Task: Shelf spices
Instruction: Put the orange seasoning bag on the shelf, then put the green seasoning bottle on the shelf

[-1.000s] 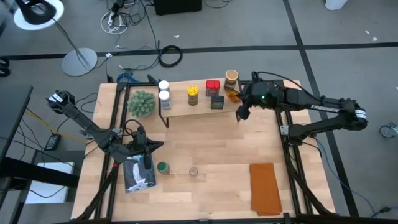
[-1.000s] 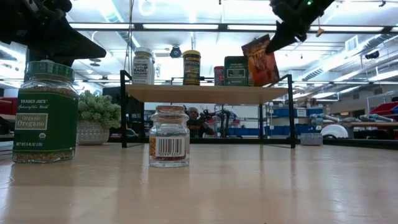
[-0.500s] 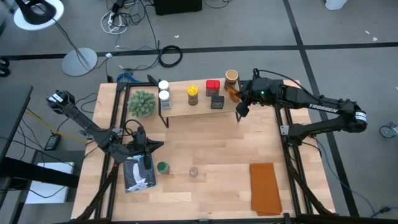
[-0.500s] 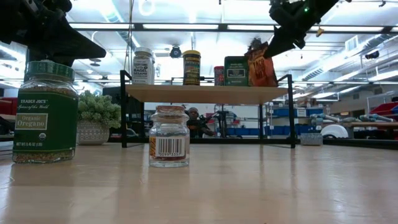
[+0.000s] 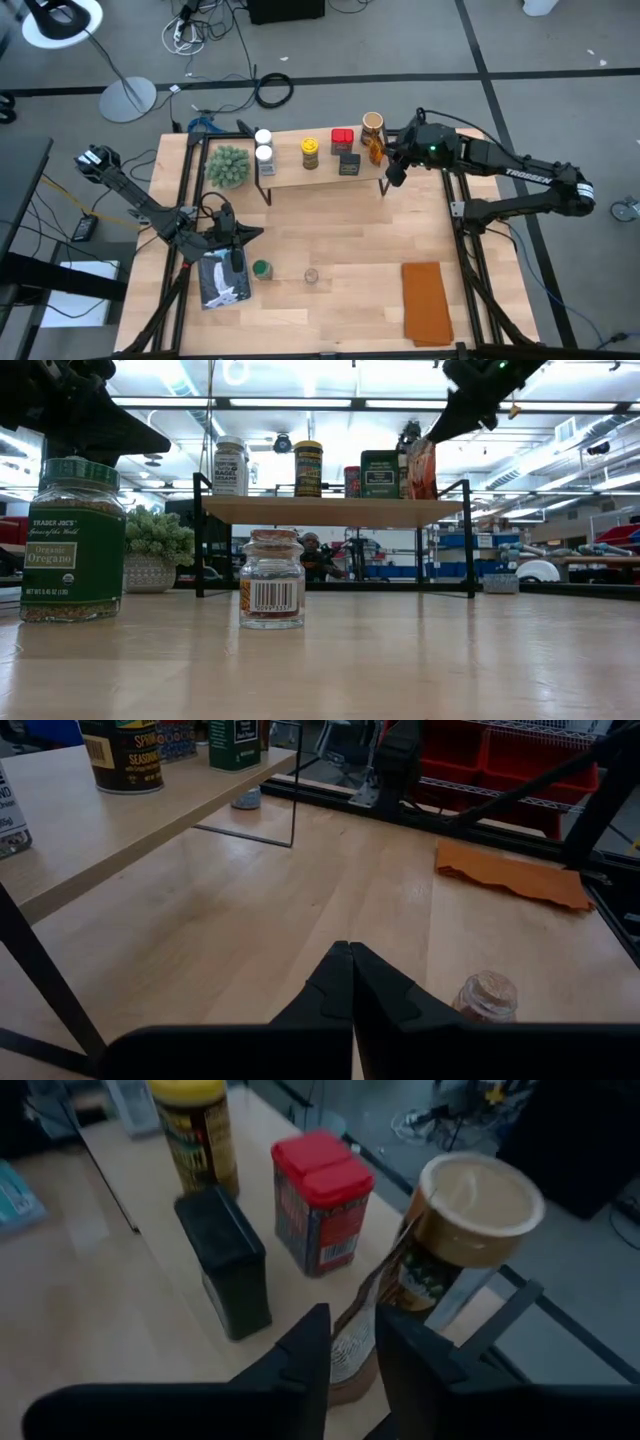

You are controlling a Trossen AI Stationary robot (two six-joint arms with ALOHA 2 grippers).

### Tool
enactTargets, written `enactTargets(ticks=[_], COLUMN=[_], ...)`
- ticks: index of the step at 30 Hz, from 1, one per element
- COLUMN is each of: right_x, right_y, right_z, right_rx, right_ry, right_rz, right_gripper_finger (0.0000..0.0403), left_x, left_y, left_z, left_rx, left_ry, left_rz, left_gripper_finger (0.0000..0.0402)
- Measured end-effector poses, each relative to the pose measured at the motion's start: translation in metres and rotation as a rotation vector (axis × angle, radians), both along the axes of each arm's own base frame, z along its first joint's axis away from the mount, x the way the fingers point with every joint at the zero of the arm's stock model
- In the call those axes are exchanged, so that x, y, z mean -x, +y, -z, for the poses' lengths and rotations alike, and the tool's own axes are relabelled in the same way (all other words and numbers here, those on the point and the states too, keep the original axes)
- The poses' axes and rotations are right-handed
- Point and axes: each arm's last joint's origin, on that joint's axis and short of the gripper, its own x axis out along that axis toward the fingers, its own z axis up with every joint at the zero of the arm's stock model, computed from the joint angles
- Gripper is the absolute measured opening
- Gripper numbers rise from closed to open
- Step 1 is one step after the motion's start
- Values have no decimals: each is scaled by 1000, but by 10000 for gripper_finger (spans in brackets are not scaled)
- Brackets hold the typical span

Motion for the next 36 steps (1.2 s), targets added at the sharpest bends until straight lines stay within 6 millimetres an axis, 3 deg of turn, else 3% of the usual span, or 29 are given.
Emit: enactTargets(ticks=[8, 16, 21, 24, 28, 32, 36], right_x=[27, 61, 65, 57, 43, 34, 32], right_y=[11, 37, 57, 72, 95, 117, 126], right_z=[-16, -10, -1, 20, 72, 119, 144], right_rx=[-41, -225, -328, -370, -369, -355, -373], right_ry=[-106, -51, -30, -1, -11, -188, -330], right_rz=[-31, -77, -156, -221, -283, -320, -330], right_gripper_finger=[86, 82, 82, 82, 82, 82, 82], left_x=[0, 0, -1, -1, 0, -1, -1], left_y=[0, -1, -1, 0, 0, 0, -1], left_z=[0, 0, -2, -1, -1, -2, -1], left_rx=[0, 7, 20, 12, 13, 63, 89], left_ry=[0, 4, -14, -13, -14, -29, -27], left_rz=[0, 21, 19, 1, -2, -10, 1], left_gripper_finger=[1, 1, 1, 1, 5, 25, 67])
